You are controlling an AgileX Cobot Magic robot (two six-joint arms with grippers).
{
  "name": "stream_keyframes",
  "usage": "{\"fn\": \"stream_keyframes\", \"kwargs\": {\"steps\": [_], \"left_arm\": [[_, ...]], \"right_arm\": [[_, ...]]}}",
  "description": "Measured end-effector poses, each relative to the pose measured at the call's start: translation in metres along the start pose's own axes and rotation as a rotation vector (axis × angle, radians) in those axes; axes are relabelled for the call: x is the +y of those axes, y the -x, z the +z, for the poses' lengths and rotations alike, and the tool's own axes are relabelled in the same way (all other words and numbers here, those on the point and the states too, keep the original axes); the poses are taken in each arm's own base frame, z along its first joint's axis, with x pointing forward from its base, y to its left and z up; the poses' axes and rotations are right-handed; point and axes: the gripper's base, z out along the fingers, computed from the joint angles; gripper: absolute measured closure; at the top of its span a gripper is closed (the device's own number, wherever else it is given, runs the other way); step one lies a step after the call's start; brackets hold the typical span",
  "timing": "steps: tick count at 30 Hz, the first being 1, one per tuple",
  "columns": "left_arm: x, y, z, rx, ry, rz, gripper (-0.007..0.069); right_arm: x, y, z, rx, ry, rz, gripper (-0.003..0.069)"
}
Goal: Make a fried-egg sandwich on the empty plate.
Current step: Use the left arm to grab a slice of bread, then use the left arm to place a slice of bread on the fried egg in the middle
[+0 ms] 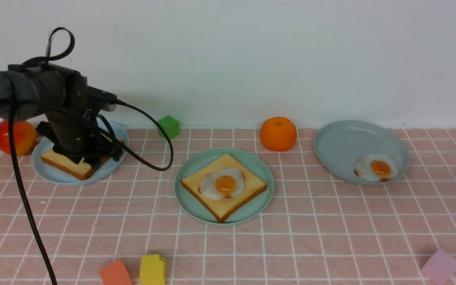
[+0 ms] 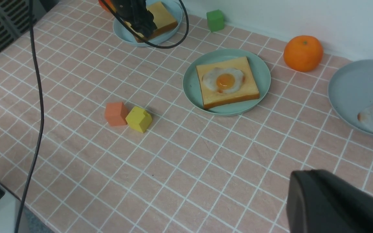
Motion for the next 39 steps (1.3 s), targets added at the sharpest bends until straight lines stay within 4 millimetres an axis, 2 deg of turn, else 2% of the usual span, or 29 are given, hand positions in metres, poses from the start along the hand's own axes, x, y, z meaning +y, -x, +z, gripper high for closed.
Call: {"fn": "stream_keyframes", "kwargs": {"steps": [4,8,10,15,17,21,24,26,27,28,30,33,34,36,37,39], "left_arm": [[-0.002,-0.003,0.013,0.017,-0.001,0.010,0.0304],[-0.003,-0.003,0.014,0.019,0.005,0.021,0.0325],[-0.003,-0.003,0.016,0.026,0.007,0.025,0.0361],[-0.003,-0.003,0.016,0.033,0.006,0.024,0.0520],[-0.003,-0.003,0.016,0.032,0.003,0.020,0.0546],[-0.003,-0.001,0.011,0.020,0.001,0.013,0.0546],[-0.002,0.002,-0.008,-0.012,-0.014,-0.017,0.0546],[-0.001,0.011,-0.039,-0.081,-0.014,-0.025,0.0554],[-0.001,0.011,-0.039,-0.082,-0.014,-0.025,0.0556],[-0.004,0.016,-0.061,-0.131,-0.014,-0.021,0.0569],[-0.017,0.023,-0.094,-0.201,-0.030,-0.002,0.0580],[-0.058,0.027,-0.131,-0.259,-0.083,0.075,0.0583],[-0.069,0.027,-0.135,-0.261,-0.098,0.097,0.0583],[-0.116,0.024,-0.146,-0.259,-0.157,0.191,0.0583],[-0.124,0.023,-0.147,-0.257,-0.167,0.208,0.0583],[-0.162,0.018,-0.146,-0.244,-0.205,0.303,0.0583]], "right_arm": [[0.000,0.000,0.000,0.000,0.000,0.000,0.0622],[0.000,0.000,0.000,0.000,0.000,0.000,0.0620],[0.000,0.000,0.000,0.001,0.004,0.005,0.0620],[0.002,-0.001,0.000,0.007,0.022,0.017,0.0619],[0.002,-0.001,0.000,0.007,0.023,0.018,0.0616],[0.002,-0.001,0.000,0.007,0.023,0.019,0.0611],[0.002,-0.001,0.000,0.008,0.024,0.021,0.0609],[0.002,-0.001,0.000,0.008,0.025,0.021,0.0607],[0.002,-0.001,0.000,0.008,0.025,0.021,0.0607],[0.002,-0.001,0.000,0.008,0.025,0.021,0.0607],[0.002,-0.001,0.000,0.008,0.026,0.016,0.0607],[0.002,-0.001,0.000,0.008,0.026,0.003,0.0606],[0.002,-0.001,0.000,0.008,0.026,0.002,0.0606],[0.002,-0.001,0.000,0.009,0.026,0.001,0.0606],[0.002,-0.001,0.000,0.009,0.026,0.001,0.0606],[0.002,-0.001,0.000,0.016,0.024,0.001,0.0605]]}}
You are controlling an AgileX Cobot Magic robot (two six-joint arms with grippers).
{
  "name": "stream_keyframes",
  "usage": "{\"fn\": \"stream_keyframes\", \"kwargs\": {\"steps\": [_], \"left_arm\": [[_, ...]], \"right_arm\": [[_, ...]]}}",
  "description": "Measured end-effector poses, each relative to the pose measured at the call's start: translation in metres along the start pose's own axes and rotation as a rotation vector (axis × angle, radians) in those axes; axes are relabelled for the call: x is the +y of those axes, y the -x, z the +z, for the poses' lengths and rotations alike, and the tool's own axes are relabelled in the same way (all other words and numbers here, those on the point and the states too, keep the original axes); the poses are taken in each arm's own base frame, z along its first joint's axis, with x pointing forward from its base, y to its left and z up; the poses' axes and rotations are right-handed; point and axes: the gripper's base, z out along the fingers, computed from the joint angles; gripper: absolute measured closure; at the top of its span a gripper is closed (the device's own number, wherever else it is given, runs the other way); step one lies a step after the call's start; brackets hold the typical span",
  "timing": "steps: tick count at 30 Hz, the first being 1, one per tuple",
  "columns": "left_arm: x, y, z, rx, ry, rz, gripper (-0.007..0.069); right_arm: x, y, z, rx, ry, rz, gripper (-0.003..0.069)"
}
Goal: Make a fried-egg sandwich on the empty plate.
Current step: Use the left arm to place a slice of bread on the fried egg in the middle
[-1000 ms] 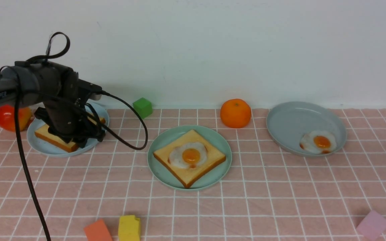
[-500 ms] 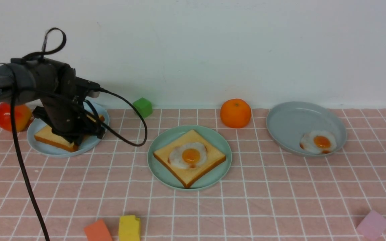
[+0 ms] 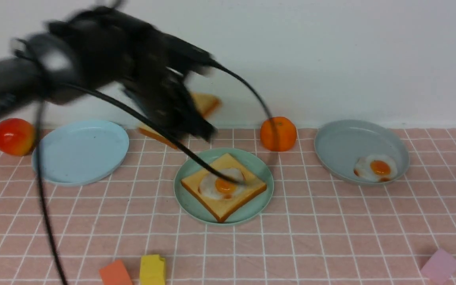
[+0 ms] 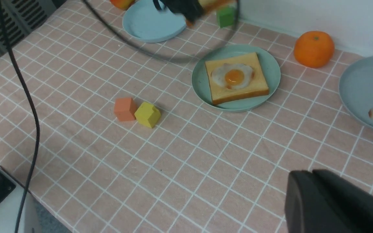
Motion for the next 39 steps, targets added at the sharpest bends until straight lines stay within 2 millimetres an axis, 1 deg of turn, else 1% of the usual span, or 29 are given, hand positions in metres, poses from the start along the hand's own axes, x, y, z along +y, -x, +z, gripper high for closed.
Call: {"fn": "stream_keyframes", "kwargs": {"steps": [1,4,5,6,8,11,19,25,36,39], "left_arm": [[-0.021,0.001,0.006,0.009,-0.023,0.053,0.0583],[-0.047,-0.001,0.020,0.043,-0.042,0.124,0.0583],[-0.050,-0.001,0.022,0.049,-0.044,0.131,0.0583],[-0.056,-0.004,0.029,0.067,-0.047,0.149,0.0585],[-0.061,-0.007,0.038,0.090,-0.045,0.171,0.0586],[-0.063,-0.012,0.048,0.121,-0.046,0.180,0.0586],[-0.064,-0.017,0.059,0.155,-0.037,0.199,0.0586],[-0.067,-0.020,0.072,0.156,-0.037,0.209,0.0587],[-0.067,-0.021,0.075,0.157,-0.036,0.216,0.0587],[-0.068,-0.021,0.075,0.157,-0.043,0.208,0.0564]], "right_arm": [[0.000,-0.001,0.000,0.006,-0.004,-0.002,0.0603],[-0.002,-0.002,0.000,0.020,-0.017,-0.005,0.0601],[-0.002,-0.002,0.000,0.023,-0.019,-0.006,0.0600],[-0.002,-0.003,0.000,0.034,-0.024,-0.006,0.0599],[-0.003,-0.005,0.000,0.052,-0.030,-0.006,0.0596],[-0.003,-0.006,0.000,0.066,-0.034,-0.006,0.0594],[-0.004,-0.006,0.000,0.068,-0.042,-0.009,0.0589],[-0.004,-0.006,0.000,0.067,-0.045,-0.010,0.0585],[-0.004,-0.006,0.000,0.069,-0.045,-0.010,0.0586],[-0.004,-0.006,0.000,0.069,-0.045,-0.011,0.0582]]}}
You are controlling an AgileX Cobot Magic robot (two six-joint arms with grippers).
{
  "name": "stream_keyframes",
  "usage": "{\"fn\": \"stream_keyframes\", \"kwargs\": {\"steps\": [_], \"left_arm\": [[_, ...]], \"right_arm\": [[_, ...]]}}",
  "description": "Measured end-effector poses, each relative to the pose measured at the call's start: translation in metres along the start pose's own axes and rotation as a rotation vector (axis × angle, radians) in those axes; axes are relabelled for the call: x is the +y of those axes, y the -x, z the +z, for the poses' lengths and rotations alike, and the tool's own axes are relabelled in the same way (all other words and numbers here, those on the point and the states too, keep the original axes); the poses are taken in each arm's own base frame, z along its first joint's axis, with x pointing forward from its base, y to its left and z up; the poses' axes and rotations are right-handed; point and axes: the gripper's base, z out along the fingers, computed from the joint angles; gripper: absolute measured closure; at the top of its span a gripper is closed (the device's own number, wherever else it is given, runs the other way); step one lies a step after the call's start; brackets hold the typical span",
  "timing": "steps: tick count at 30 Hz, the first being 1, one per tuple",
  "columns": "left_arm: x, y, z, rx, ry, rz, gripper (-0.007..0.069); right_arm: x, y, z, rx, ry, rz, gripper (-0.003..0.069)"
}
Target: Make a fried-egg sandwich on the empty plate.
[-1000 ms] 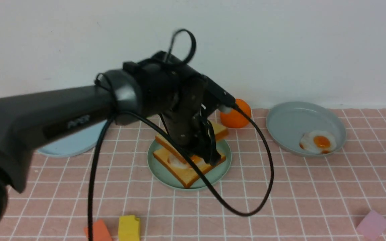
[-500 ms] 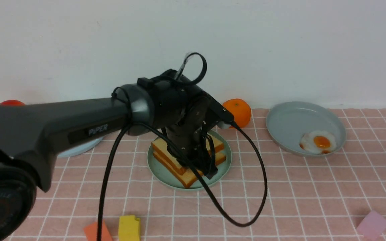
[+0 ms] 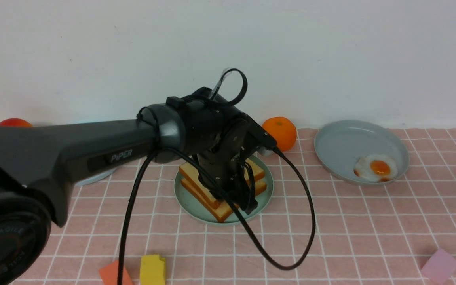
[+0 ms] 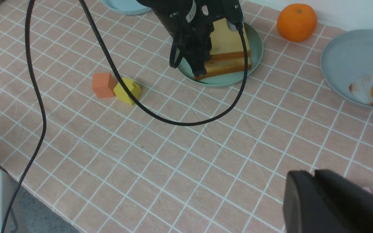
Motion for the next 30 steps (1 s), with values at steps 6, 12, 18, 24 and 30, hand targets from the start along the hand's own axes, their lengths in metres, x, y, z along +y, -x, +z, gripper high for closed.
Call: {"fn": "stream_keyframes", "kwargs": {"steps": [6,12,18,24,30], "left_arm": [[-0.001,0.000,0.000,0.000,-0.011,-0.011,0.0479],[-0.002,0.000,-0.001,0.000,-0.025,-0.026,0.0372],[-0.002,0.003,-0.014,-0.026,-0.051,-0.061,0.0344],[0.002,0.007,-0.075,-0.127,-0.108,-0.143,0.0358],[0.010,-0.017,-0.219,-0.469,-0.180,-0.227,0.0567]], "right_arm": [[0.000,0.000,0.000,0.000,0.000,0.000,0.0578],[0.000,0.000,0.000,0.000,0.000,0.000,0.0575],[0.000,0.000,0.000,0.000,0.000,0.000,0.0572],[0.000,0.000,0.000,0.000,0.000,0.000,0.0572],[0.000,0.000,0.000,0.005,-0.001,0.000,0.0572]]}}
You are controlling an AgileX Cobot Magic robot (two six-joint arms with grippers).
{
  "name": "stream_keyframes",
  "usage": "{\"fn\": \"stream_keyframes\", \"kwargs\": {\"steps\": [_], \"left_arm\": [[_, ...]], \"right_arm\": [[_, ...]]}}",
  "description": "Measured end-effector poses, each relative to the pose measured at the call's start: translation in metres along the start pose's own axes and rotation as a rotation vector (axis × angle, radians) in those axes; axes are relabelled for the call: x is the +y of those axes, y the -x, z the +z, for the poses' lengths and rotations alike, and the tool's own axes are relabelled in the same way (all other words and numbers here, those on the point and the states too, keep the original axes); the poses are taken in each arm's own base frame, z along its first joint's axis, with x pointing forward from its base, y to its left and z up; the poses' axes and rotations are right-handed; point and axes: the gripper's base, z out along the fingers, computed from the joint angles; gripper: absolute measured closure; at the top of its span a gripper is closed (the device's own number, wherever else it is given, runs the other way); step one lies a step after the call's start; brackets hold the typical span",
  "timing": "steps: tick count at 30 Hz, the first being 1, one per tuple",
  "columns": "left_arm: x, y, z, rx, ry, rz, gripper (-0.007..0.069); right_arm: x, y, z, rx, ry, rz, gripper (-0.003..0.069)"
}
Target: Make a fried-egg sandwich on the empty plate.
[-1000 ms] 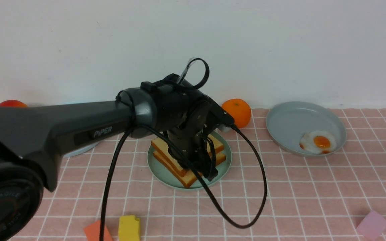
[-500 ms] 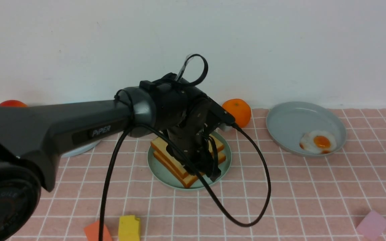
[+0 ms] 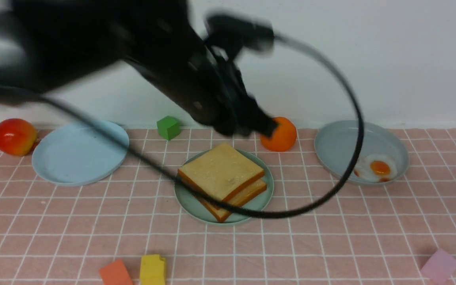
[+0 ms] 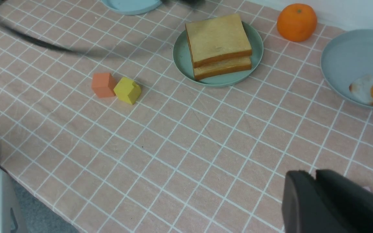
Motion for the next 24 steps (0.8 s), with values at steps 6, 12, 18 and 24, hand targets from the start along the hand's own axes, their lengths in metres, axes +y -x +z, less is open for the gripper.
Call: {"fn": "stream_keyframes", "kwargs": {"steps": [6,12,18,24], "left_arm": [[-0.012,-0.049,-0.111,-0.306,-0.018,0.014,0.0638],[-0.013,-0.136,-0.140,-0.476,0.001,-0.015,0.0638],[-0.011,-0.197,-0.139,-0.613,0.020,-0.056,0.0638],[-0.010,-0.226,-0.149,-0.780,0.018,-0.111,0.0638]], "right_arm": [[0.000,-0.001,0.000,0.007,-0.002,0.000,0.0572],[-0.001,-0.001,0.000,0.006,-0.006,0.001,0.0634],[-0.002,0.000,0.000,0.002,-0.019,0.018,0.0668],[-0.002,0.000,0.000,0.000,-0.022,0.023,0.0668]]}}
